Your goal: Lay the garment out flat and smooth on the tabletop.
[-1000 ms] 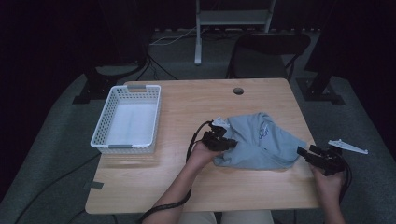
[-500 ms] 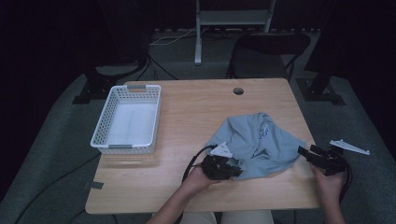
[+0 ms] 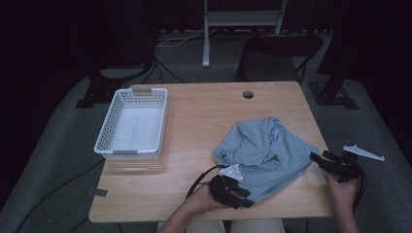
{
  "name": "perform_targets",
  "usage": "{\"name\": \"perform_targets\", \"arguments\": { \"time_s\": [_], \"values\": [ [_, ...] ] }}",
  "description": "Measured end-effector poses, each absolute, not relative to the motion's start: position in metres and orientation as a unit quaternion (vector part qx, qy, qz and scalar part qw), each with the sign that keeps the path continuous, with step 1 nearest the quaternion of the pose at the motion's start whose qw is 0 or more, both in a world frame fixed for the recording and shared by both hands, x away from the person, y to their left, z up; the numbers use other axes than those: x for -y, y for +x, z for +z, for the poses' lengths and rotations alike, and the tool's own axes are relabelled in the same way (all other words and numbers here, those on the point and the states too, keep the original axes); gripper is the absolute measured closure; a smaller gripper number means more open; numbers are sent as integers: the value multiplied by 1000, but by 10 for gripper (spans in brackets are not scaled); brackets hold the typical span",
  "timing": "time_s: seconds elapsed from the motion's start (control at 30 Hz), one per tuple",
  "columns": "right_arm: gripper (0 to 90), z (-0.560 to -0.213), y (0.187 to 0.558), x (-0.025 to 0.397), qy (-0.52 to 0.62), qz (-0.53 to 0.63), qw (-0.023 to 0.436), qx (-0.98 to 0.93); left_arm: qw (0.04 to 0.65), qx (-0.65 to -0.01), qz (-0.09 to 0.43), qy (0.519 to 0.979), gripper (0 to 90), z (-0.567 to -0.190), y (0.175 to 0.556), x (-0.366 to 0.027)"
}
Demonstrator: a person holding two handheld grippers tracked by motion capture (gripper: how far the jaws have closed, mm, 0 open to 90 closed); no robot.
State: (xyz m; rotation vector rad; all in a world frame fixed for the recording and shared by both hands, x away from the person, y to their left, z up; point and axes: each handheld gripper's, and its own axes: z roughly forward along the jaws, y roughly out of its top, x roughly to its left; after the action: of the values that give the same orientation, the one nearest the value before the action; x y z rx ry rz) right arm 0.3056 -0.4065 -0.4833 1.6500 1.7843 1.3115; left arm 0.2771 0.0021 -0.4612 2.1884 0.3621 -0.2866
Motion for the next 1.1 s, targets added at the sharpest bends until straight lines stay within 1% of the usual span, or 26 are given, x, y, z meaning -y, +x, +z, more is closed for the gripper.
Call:
{"name": "perform_targets", "arguments": {
  "time_s": [0.1, 0.17, 0.2, 0.23, 0.27, 0.3, 0.4, 0.5, 0.6, 0.67, 0.77, 0.83, 1.0, 1.1],
  "values": [
    [303, -483, 306, 406, 586, 466, 189, -635, 439, -173, -97, 876, 578, -460, 281, -2],
    [303, -483, 306, 406, 586, 465, 190, -636, 438, -197, -71, 874, 577, -460, 284, -2],
    [303, -483, 306, 406, 586, 465, 190, -636, 438, -197, -71, 874, 541, -460, 284, -2],
    [303, -483, 306, 405, 584, 463, 192, -638, 442, -211, -59, 870, 541, -460, 284, -1],
    [303, -482, 306, 404, 581, 459, 191, -645, 440, -220, -36, 870, 513, -460, 284, 0],
    [303, -481, 307, 400, 577, 449, 193, -654, 437, -225, -27, 871, 493, -460, 284, 0],
    [293, -480, 312, 390, 563, 430, 184, -681, 414, -238, -1, 879, 471, -465, 286, 5],
    [284, -481, 318, 381, 554, 414, 182, -699, 401, -236, 3, 885, 470, -469, 286, 7],
    [279, -483, 325, 370, 542, 368, 197, -730, 380, -229, 2, 896, 470, -475, 286, 9],
    [278, -484, 327, 364, 537, 341, 205, -744, 384, -232, -2, 894, 472, -476, 287, 8],
    [277, -485, 325, 354, 526, 313, 231, -756, 376, -235, 12, 896, 478, -475, 288, 9],
    [277, -485, 323, 353, 527, 311, 232, -756, 374, -235, 22, 897, 477, -475, 287, 8],
    [280, -485, 316, 351, 535, 309, 230, -752, 367, -237, 26, 899, 478, -474, 290, -1],
    [280, -485, 307, 345, 538, 308, 229, -751, 356, -245, 35, 901, 478, -472, 295, -13]
  ]
}}
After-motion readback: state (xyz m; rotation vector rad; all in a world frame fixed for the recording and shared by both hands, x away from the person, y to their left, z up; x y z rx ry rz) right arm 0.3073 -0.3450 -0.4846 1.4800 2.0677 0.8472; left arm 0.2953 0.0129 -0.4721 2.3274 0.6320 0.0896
